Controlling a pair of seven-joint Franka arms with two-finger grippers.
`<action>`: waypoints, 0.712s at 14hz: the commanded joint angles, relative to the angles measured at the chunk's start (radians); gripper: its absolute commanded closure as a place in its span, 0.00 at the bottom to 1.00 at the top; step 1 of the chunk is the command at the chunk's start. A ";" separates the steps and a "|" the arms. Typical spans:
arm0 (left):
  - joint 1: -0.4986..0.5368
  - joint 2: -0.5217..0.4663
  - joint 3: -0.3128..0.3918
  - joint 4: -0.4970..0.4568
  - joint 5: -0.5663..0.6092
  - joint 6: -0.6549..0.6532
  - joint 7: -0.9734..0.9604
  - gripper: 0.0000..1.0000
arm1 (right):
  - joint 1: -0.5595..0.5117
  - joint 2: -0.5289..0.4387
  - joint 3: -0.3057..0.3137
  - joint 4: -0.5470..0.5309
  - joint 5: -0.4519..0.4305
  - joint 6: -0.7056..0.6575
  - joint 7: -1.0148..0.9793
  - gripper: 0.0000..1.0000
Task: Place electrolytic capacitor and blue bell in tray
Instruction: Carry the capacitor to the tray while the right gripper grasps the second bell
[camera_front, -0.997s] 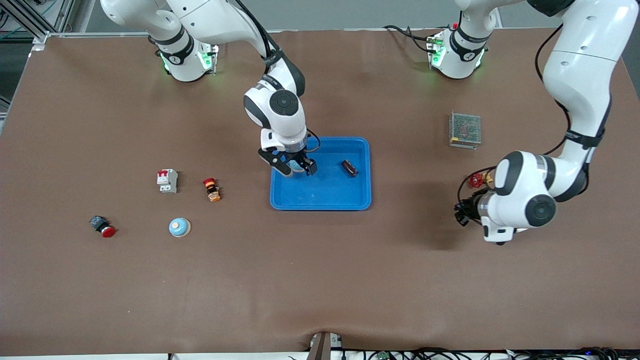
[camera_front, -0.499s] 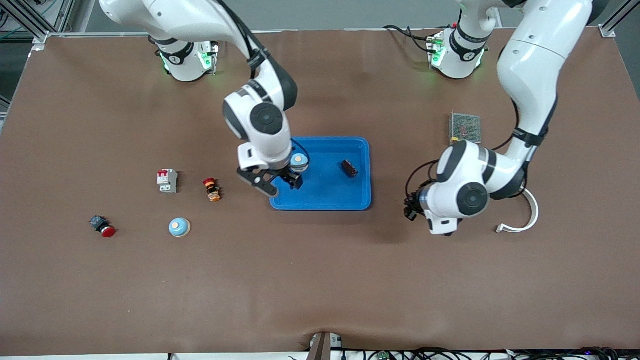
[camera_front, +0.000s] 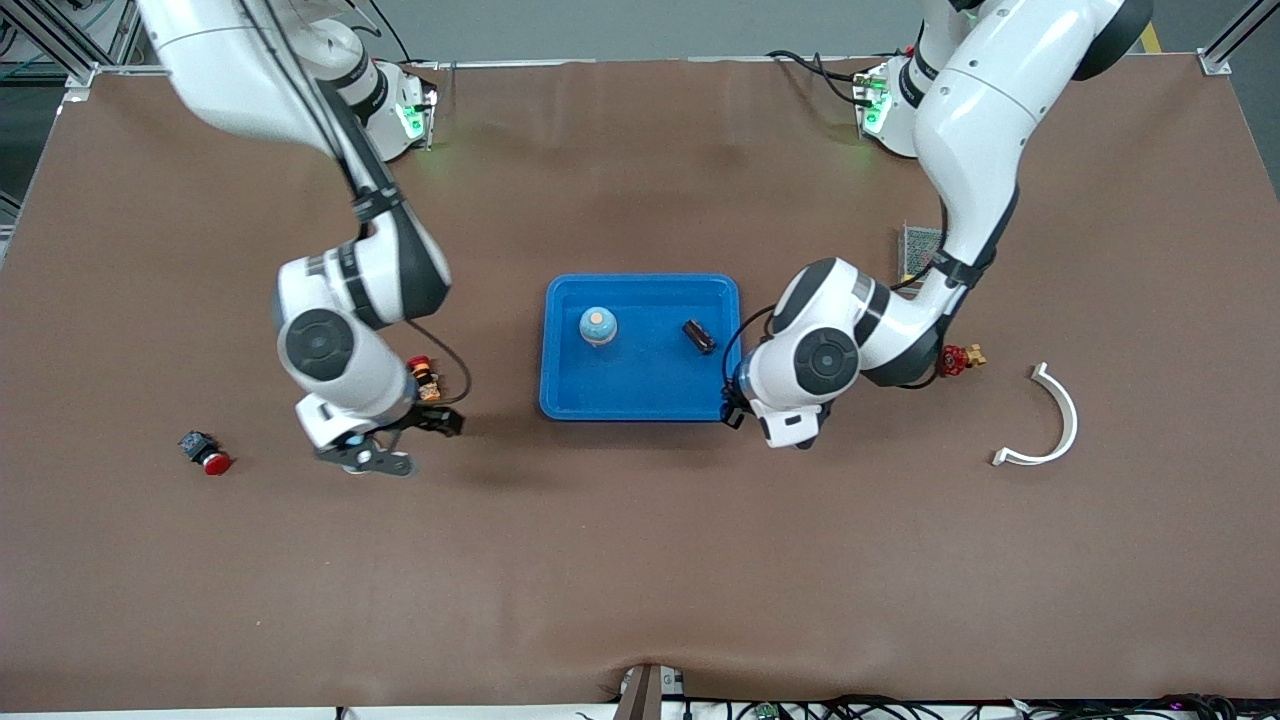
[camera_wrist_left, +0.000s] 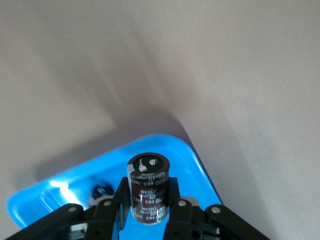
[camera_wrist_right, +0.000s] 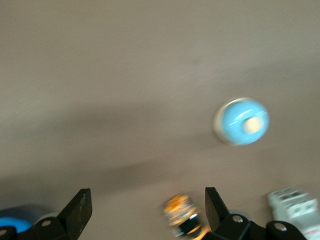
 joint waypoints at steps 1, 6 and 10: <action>-0.043 0.041 0.009 0.034 -0.025 0.050 -0.055 1.00 | -0.055 -0.003 0.021 -0.001 -0.015 0.006 -0.010 0.00; -0.076 0.075 0.011 0.027 -0.028 0.112 -0.086 1.00 | -0.139 0.025 0.024 -0.003 -0.013 0.078 -0.080 0.00; -0.092 0.084 0.011 0.021 -0.028 0.113 -0.111 1.00 | -0.177 0.072 0.024 -0.026 -0.012 0.190 -0.168 0.00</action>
